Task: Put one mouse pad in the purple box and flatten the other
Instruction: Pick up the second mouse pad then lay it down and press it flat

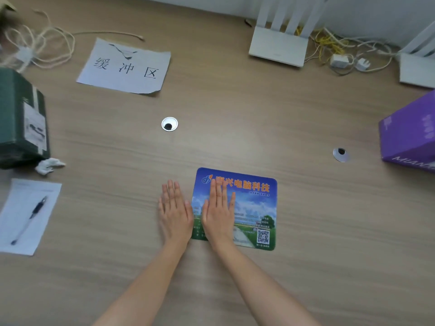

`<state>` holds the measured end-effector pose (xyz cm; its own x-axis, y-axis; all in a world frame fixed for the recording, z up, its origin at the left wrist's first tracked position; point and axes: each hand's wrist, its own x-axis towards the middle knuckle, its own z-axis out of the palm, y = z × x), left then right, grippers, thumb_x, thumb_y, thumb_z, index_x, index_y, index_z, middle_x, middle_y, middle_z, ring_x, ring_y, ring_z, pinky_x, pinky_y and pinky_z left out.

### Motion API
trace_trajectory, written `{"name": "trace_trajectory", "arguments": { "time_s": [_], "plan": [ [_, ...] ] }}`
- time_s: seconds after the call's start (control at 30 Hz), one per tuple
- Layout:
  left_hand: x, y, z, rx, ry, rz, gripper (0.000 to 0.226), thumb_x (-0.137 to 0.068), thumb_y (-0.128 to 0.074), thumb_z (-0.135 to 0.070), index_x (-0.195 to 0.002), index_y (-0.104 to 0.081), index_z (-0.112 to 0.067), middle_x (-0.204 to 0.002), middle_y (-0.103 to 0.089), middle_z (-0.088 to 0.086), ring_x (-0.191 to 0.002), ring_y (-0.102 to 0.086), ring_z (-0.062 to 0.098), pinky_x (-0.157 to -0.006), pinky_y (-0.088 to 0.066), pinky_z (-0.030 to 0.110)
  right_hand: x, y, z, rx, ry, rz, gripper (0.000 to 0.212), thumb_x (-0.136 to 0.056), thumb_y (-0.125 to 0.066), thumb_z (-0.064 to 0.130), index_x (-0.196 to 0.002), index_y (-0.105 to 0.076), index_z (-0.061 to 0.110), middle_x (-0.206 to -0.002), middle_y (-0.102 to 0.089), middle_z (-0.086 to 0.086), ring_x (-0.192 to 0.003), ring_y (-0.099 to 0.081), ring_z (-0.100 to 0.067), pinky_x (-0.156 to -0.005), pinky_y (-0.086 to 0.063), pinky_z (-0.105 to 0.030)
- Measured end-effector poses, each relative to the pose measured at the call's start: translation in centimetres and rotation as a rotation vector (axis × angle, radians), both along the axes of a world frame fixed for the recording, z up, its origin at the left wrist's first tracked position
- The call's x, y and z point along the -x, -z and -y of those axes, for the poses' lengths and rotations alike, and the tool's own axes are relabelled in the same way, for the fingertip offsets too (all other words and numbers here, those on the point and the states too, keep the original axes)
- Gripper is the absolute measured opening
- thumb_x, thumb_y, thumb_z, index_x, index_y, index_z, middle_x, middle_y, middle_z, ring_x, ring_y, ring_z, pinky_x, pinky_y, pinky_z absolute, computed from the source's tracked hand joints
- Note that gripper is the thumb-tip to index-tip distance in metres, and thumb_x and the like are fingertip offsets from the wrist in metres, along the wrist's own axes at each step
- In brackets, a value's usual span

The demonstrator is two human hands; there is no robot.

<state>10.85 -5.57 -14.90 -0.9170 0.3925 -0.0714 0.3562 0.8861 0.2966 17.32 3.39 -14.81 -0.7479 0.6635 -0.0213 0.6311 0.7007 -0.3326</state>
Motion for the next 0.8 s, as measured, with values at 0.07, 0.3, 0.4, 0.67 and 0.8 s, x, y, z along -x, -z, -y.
{"name": "trace_trajectory", "arguments": {
  "time_s": [0.07,0.3,0.4,0.67,0.8],
  "plan": [
    [-0.1,0.3,-0.2,0.02,-0.011,0.006,0.059,-0.098,-0.022,-0.03,-0.15,-0.019,-0.002,-0.157,-0.022,0.015,-0.146,-0.019,0.026,-0.114,-0.024,0.046,1.1,0.6,0.5,-0.001,-0.029,0.016,0.062,-0.095,-0.039,0.028,-0.152,-0.022,0.009,-0.16,-0.02,-0.003,-0.147,-0.018,-0.021,-0.116,-0.015,-0.049],
    [-1.2,2.5,-1.1,0.07,0.011,-0.053,0.056,-0.103,-0.01,-0.033,-0.151,-0.018,-0.004,-0.159,-0.015,0.011,-0.148,0.004,0.019,-0.116,-0.018,0.044,1.1,2.5,0.2,-0.057,-0.052,0.093,0.068,-0.095,-0.032,0.046,-0.151,-0.025,0.006,-0.159,-0.023,-0.007,-0.147,-0.017,-0.022,-0.116,-0.011,-0.052],
    [-1.1,2.8,-1.1,0.088,-0.013,-0.06,0.056,-0.103,-0.009,-0.032,-0.151,-0.016,-0.004,-0.159,-0.014,0.011,-0.148,0.004,0.019,-0.117,-0.014,0.046,1.4,2.7,0.3,-0.074,-0.078,0.086,0.066,-0.097,-0.028,0.046,-0.151,-0.025,0.007,-0.159,-0.023,-0.006,-0.147,-0.015,-0.021,-0.118,-0.004,-0.05],
    [-1.2,3.0,-1.1,0.115,-0.014,-0.096,0.057,-0.103,-0.005,-0.033,-0.152,-0.012,-0.004,-0.16,0.0,0.009,-0.148,0.004,0.02,-0.118,-0.007,0.047,1.5,3.0,0.0,-0.048,-0.141,0.055,0.061,-0.099,-0.029,0.04,-0.151,-0.027,0.009,-0.159,-0.023,-0.004,-0.147,-0.013,-0.02,-0.118,-0.007,-0.049],
    [-1.0,3.2,-1.1,0.105,-0.011,-0.112,0.057,-0.103,-0.004,-0.033,-0.151,-0.014,-0.005,-0.16,0.0,0.008,-0.148,0.004,0.019,-0.118,-0.006,0.047,1.5,2.8,0.0,-0.043,-0.142,0.052,0.061,-0.099,-0.03,0.041,-0.151,-0.026,0.009,-0.159,-0.023,-0.004,-0.147,-0.014,-0.02,-0.119,-0.004,-0.048]
  ]
}}
